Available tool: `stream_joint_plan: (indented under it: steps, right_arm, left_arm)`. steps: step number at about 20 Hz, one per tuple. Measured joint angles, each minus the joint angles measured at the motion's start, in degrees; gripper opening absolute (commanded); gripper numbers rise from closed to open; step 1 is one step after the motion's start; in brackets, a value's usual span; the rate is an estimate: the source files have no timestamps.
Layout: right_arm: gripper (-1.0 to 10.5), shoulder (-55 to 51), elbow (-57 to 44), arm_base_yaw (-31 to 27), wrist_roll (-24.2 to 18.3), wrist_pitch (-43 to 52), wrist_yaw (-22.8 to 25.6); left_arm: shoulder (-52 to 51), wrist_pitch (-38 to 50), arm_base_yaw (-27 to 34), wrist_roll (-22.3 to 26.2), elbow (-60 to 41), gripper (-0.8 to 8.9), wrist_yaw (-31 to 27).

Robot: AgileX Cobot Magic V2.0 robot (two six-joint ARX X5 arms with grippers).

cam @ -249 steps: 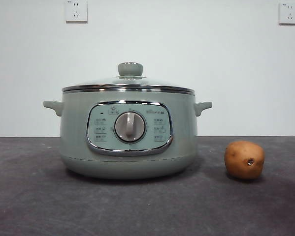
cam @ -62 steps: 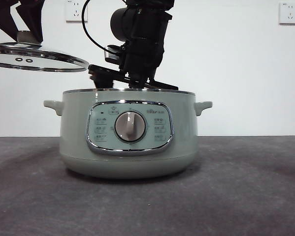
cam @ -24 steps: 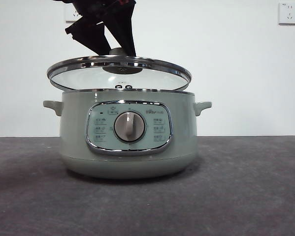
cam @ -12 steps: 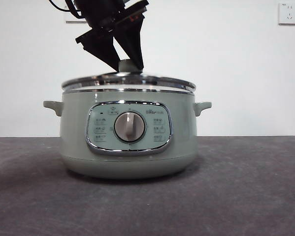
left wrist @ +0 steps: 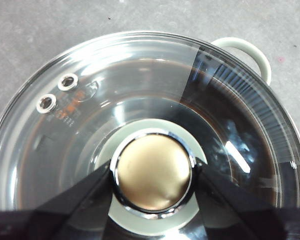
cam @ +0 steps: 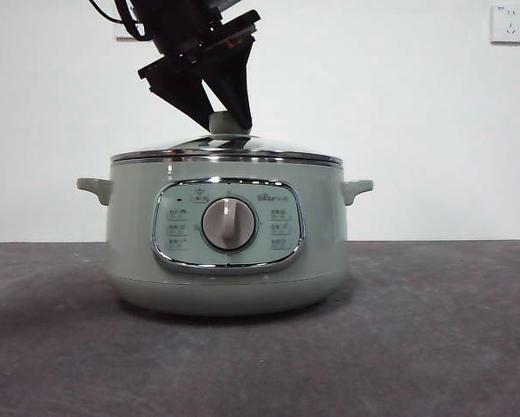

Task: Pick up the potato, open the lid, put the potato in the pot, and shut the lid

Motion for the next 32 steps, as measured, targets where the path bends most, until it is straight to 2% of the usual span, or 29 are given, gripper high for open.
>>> stream_joint_plan:
  steps: [4,5,6,8,9,10,13,17,20,27,28,29,30,31,32]
  right_arm:
    - [7.3,0.0,0.0,0.0,0.0,0.02,-0.46]
    - [7.3,0.0,0.0,0.0,0.0,0.02,-0.46]
    - [7.3,0.0,0.0,0.0,0.0,0.02,-0.46]
    - [7.3,0.0,0.0,0.0,0.0,0.0,-0.46]
    - [7.3,0.0,0.0,0.0,0.0,0.02,-0.46]
    - [7.3,0.0,0.0,0.0,0.0,0.0,-0.48]
    - [7.3,0.0,0.0,0.0,0.0,0.0,-0.48]
    - [7.3,0.0,0.0,0.0,-0.02,0.02,-0.48]
    - [7.3,0.0,0.0,0.0,-0.02,0.02,-0.46]
    - [7.2,0.0,0.0,0.0,-0.02,0.02,-0.46]
    - [7.2,0.0,0.0,0.0,-0.02,0.0,-0.46]
    - [6.0,0.0,0.0,0.0,-0.02,0.02,-0.46]
    - [2.7,0.04,0.0,0.0,-0.07,0.02,-0.46]
    - [-0.3,0.15,0.0,0.0,-0.46,0.02,-0.46]
    - [0.0,0.22,0.0,0.0,-1.01,0.02,0.02]
  left_arm:
    - [0.04,0.09,0.0,0.35,0.0,0.04,1.01]
    - [0.04,0.07,0.02,0.33,0.0,0.68,1.03]
    - [0.04,0.04,0.02,0.33,0.0,1.8,1.07]
    - [0.04,-0.07,0.04,0.33,0.0,5.01,1.64]
    - [0.04,-0.15,0.11,0.33,0.0,6.05,1.84]
    - [0.04,-0.2,0.11,0.33,0.0,6.37,2.01]
    - [-0.66,-0.52,0.09,0.17,0.0,6.36,2.4]
    - [-7.78,-0.83,0.11,-0.59,0.0,6.47,2.23]
    - [-14.67,-4.02,0.09,-0.79,0.0,8.93,2.25]
    - [-25.99,-22.21,0.11,-1.07,0.0,8.66,2.25]
    - [-27.06,-24.74,0.09,-1.16,0.0,7.1,2.25]
    - [-27.78,-27.21,0.11,-1.09,0.0,3.71,2.25]
    - [-28.22,-29.11,0.09,-0.83,0.0,0.09,2.25]
    - [-28.55,-29.51,0.09,-0.59,0.0,0.04,2.36]
    - [-28.96,-29.29,0.09,-0.52,0.0,-0.1,2.62]
